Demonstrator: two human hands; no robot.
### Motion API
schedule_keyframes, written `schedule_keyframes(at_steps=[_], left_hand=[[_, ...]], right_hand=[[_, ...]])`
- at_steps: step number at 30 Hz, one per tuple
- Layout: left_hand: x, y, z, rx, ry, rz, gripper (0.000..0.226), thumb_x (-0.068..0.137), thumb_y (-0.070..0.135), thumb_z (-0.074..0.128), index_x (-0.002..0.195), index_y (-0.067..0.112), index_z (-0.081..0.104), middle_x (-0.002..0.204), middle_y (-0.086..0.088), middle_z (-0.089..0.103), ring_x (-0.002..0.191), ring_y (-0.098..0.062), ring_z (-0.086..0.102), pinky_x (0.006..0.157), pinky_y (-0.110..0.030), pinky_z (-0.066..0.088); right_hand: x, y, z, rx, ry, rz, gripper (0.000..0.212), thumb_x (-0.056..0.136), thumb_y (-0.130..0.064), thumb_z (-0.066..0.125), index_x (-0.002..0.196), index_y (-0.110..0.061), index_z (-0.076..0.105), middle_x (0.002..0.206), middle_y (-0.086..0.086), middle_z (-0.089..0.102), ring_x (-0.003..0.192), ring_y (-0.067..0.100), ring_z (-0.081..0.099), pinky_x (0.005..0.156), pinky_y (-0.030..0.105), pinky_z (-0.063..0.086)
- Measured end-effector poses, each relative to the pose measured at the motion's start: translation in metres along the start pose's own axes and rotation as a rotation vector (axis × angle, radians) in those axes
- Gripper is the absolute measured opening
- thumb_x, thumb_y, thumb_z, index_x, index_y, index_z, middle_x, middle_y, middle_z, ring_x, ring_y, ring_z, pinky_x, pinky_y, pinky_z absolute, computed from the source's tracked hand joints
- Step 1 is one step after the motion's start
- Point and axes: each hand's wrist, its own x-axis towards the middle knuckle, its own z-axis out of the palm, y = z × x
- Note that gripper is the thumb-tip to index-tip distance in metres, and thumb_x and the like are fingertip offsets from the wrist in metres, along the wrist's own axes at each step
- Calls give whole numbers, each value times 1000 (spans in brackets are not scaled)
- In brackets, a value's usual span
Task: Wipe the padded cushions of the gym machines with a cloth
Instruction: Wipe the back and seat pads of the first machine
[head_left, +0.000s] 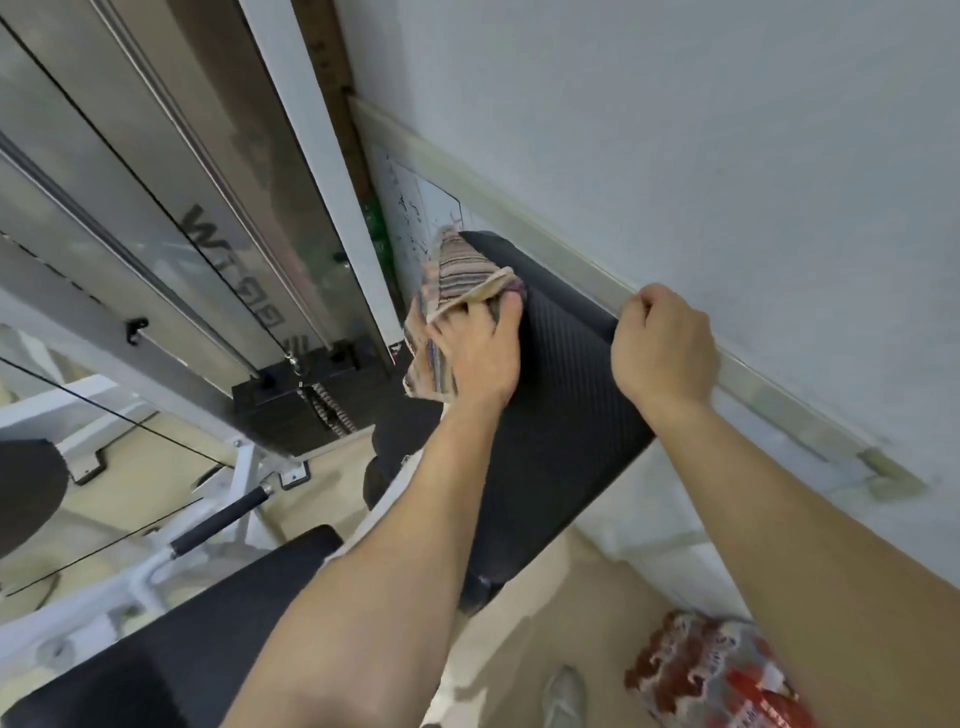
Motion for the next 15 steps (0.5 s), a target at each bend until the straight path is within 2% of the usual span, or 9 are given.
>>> schedule_keyframes(at_steps=[1, 3, 4, 6, 9, 11, 12, 14, 15], left_hand=[[-5, -5, 5, 27, 1, 59, 68, 94, 54, 32, 146, 13, 48, 157, -26, 34, 151, -40, 13, 123, -44, -13], [-23, -19, 19, 64, -43, 193, 65, 95, 53, 32, 140, 13, 55, 157, -23, 37, 151, -43, 14, 124, -54, -1], [-39, -23, 25, 130, -76, 273, 68, 96, 58, 27, 139, 14, 56, 158, -20, 38, 152, -42, 14, 124, -55, 4], [-69, -27, 38, 284, -161, 428, 80, 96, 68, 13, 141, 16, 54, 159, -14, 36, 154, -38, 15, 124, -54, 6], [-90, -26, 38, 234, -212, 561, 69, 97, 66, 24, 129, 19, 63, 147, -10, 52, 146, -37, 33, 121, -59, 14], [-80, -23, 28, 133, -166, 532, 63, 98, 66, 27, 116, 21, 68, 134, -9, 63, 136, -36, 46, 117, -61, 23], [-67, -19, 23, 60, -124, 486, 57, 98, 63, 31, 116, 22, 67, 133, -10, 63, 134, -37, 47, 115, -61, 26], [-37, -6, 17, -28, -32, 347, 50, 96, 57, 38, 120, 22, 64, 137, -14, 59, 137, -40, 43, 117, -61, 24], [-26, 1, 16, 9, -16, 281, 52, 94, 54, 36, 121, 20, 64, 139, -16, 58, 139, -41, 40, 118, -60, 21]], right_hand=[[0, 1, 0, 33, 5, -1, 29, 98, -23, 36, 88, -15, 62, 82, 1, 61, 75, 25, 55, 64, 34, 40], [0, 3, -2, 140, 19, 9, 28, 94, -21, 39, 87, -14, 66, 83, -2, 64, 79, 23, 58, 67, 34, 43], [0, 3, -3, 207, 20, 15, 28, 90, -21, 40, 85, -15, 67, 83, -3, 66, 82, 22, 60, 70, 35, 46], [0, 5, -4, 391, 7, 51, 26, 82, -17, 42, 77, -17, 67, 78, -7, 69, 84, 19, 65, 77, 37, 53], [-5, 14, -5, 642, 18, 195, 24, 77, -11, 46, 69, -21, 67, 76, -5, 70, 82, 16, 67, 78, 34, 54], [-17, 24, -6, 693, 36, 294, 24, 83, -10, 48, 78, -20, 69, 82, -8, 69, 86, 12, 63, 76, 27, 49], [-25, 30, -5, 721, 41, 333, 23, 88, -9, 48, 86, -19, 69, 85, -10, 66, 88, 10, 61, 74, 22, 46], [-41, 42, 1, 790, 21, 410, 21, 97, -14, 46, 94, -19, 66, 88, -11, 63, 85, 6, 57, 73, 18, 42], [-49, 46, 5, 835, 5, 447, 21, 99, -20, 44, 95, -19, 65, 90, -9, 63, 84, 6, 56, 74, 20, 42]])
